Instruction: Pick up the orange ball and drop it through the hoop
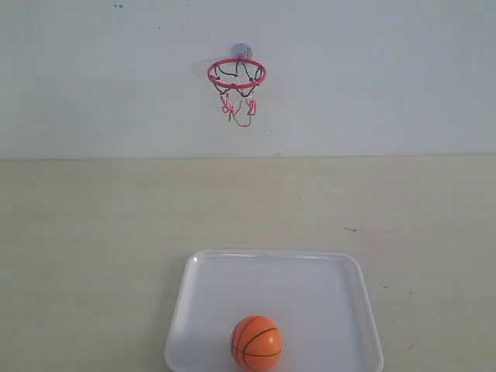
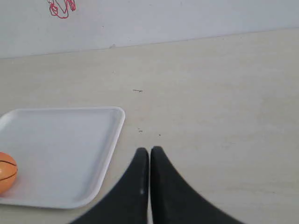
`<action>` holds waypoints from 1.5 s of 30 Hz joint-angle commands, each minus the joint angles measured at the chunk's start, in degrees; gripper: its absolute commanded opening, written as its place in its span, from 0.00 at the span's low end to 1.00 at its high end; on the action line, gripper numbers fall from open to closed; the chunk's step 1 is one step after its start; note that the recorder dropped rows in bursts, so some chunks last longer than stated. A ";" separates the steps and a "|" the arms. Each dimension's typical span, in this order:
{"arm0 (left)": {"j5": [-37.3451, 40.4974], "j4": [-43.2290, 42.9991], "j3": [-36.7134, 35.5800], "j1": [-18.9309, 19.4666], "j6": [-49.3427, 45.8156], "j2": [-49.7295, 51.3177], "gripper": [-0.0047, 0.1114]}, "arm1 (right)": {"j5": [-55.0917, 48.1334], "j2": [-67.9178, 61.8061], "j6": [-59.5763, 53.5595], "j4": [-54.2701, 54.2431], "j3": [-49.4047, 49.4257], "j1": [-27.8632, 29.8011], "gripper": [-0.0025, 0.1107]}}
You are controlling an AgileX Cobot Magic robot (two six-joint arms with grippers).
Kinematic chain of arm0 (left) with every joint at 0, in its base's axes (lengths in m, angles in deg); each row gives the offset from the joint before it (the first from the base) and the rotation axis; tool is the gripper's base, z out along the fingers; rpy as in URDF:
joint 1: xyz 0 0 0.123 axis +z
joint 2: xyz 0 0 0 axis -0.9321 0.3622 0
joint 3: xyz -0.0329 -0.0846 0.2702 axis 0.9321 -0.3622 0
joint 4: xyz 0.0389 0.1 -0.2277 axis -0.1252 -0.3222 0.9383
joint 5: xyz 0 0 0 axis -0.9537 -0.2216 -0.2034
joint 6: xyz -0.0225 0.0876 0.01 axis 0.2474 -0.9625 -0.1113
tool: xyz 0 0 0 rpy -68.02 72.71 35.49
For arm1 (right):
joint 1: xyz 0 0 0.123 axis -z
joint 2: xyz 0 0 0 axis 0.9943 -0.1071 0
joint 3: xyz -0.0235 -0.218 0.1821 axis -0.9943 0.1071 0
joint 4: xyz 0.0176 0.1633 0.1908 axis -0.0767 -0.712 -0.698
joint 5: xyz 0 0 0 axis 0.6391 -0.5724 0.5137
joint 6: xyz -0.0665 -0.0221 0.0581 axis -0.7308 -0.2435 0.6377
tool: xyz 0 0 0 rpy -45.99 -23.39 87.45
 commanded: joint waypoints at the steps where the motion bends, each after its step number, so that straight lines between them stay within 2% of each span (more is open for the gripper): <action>1: -0.23 -0.01 -0.14 -0.35 -0.22 -0.20 0.08 | 0.34 0.25 -0.19 0.48 -0.07 -0.13 0.02; 28: -0.23 -2.68 -0.14 -0.35 -2.44 -0.20 0.08 | 0.70 0.25 -0.19 0.48 -0.07 -0.13 0.02; 31: -0.23 -2.32 3.49 -0.35 -1.18 -0.20 0.08 | 0.70 0.25 -0.19 0.48 -0.07 -0.13 0.02; 40: -0.23 -2.10 23.54 -0.47 7.20 -0.20 0.08 | 0.70 0.25 -0.19 0.48 -0.07 -0.13 0.02; 45: -6.07 -2.10 27.23 -0.47 7.07 -0.20 0.08 | 0.70 0.25 -0.19 0.48 -0.07 -0.13 0.02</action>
